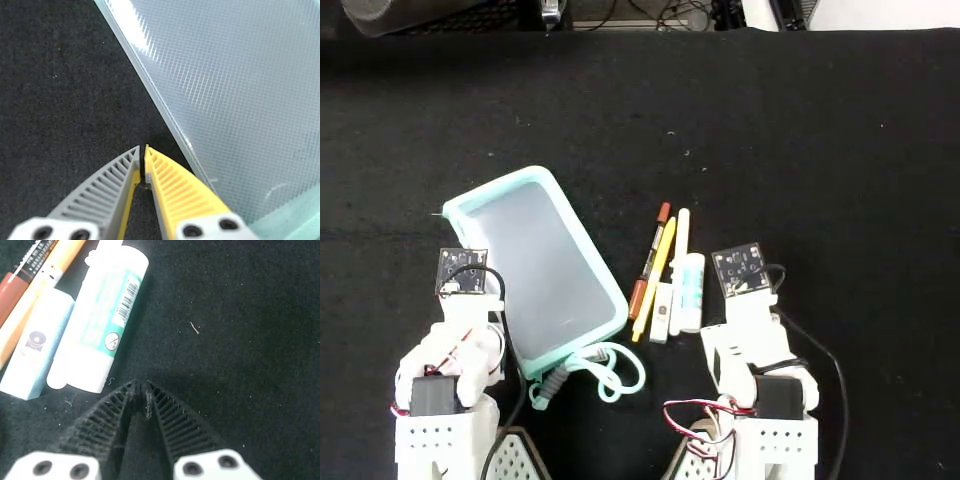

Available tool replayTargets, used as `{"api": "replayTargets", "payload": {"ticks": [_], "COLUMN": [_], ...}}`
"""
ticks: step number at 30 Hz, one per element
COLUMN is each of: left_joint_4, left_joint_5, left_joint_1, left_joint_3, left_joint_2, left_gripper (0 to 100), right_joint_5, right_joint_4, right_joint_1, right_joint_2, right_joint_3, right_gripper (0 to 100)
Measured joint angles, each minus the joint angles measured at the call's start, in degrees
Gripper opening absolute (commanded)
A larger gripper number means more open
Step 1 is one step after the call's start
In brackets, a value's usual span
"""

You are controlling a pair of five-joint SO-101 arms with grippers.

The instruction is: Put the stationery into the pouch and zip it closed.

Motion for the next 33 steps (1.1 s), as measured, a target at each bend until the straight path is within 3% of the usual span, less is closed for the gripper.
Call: {"api": "replayTargets", "payload": {"ticks": [7, 25, 33], "left_joint_4": [0.0, 0.0, 0.0], "left_joint_5": [0.0, 0.0, 0.0], "left_joint_1": [0.0, 0.4, 0.4], "left_joint_3": [0.0, 0.0, 0.0], "left_joint_2": [0.0, 0.0, 0.0], "left_gripper": [3, 3, 3], "right_joint_5": [-0.1, -0.1, -0.1], "right_joint_4": [0.0, -6.2, -13.2], "right_joint_1": [-0.8, -36.7, -41.7], "right_joint_2": [0.0, 0.0, 0.0], "right_joint_3": [0.0, 0.0, 0.0], "right_gripper": [1.4, 1.5, 1.5]}}
